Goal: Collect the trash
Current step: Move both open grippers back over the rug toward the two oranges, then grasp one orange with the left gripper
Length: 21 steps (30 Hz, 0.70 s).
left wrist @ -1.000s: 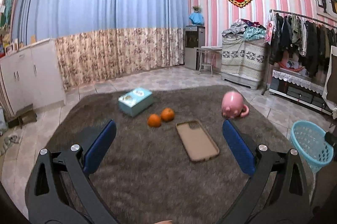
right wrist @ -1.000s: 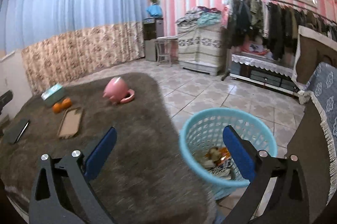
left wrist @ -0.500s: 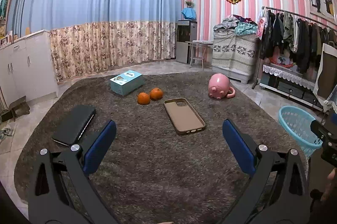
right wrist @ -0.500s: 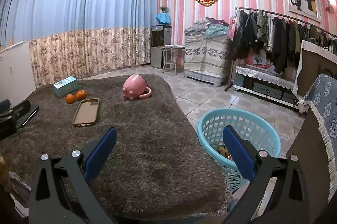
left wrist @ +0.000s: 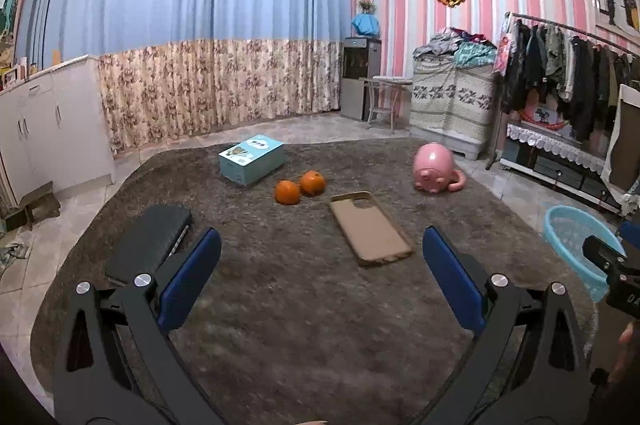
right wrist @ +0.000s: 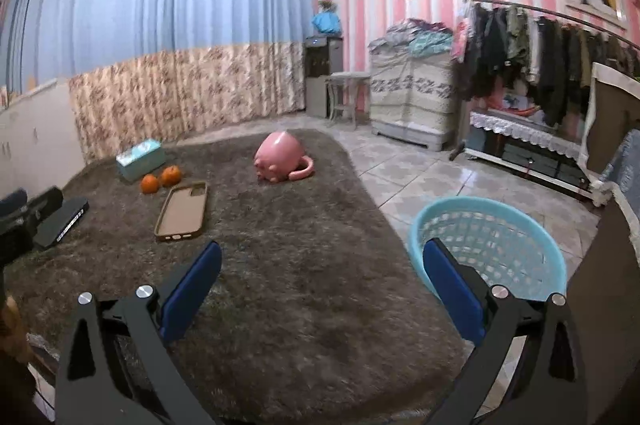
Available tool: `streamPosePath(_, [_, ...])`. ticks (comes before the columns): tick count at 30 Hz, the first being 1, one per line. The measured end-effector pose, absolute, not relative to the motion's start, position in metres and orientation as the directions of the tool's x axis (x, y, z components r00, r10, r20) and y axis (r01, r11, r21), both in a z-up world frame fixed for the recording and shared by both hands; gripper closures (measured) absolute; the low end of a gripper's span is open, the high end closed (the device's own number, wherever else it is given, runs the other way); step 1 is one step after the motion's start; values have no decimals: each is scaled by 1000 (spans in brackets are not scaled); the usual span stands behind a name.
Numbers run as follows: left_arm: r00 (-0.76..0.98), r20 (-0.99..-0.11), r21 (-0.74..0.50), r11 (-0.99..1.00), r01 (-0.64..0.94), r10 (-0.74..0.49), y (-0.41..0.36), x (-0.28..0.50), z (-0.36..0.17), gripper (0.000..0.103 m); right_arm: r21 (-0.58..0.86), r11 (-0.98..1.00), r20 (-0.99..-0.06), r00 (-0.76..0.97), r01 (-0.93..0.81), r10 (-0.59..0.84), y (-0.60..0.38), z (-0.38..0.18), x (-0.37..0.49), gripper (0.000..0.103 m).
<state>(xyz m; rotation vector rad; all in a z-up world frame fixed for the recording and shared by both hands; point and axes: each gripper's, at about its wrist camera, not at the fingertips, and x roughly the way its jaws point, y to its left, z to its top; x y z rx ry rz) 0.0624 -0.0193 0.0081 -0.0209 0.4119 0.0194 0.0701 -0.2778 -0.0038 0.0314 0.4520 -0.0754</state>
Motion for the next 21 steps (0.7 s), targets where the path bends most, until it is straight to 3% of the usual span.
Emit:
streamPosePath(8, [860, -504, 8, 996, -87, 79, 34, 175, -9, 5, 1, 1000, -480, 877, 14, -12, -251, -7, 157, 4])
streamPosePath(14, [797, -604, -15, 999, -31, 16, 39, 260, -42, 6, -21, 1000, -503, 864, -22, 8, -236, -10, 219, 4])
streamPosePath(20, [749, -663, 1, 1000, 6, -4, 34, 316, -70, 30, 22, 998, -552, 831, -66, 67, -219, -20, 277, 5])
streamPosePath(21, [733, -680, -8, 1000, 11, -13, 35, 324, -76, 39, 22, 997, -556, 828, -74, 74, -215, -21, 283, 5])
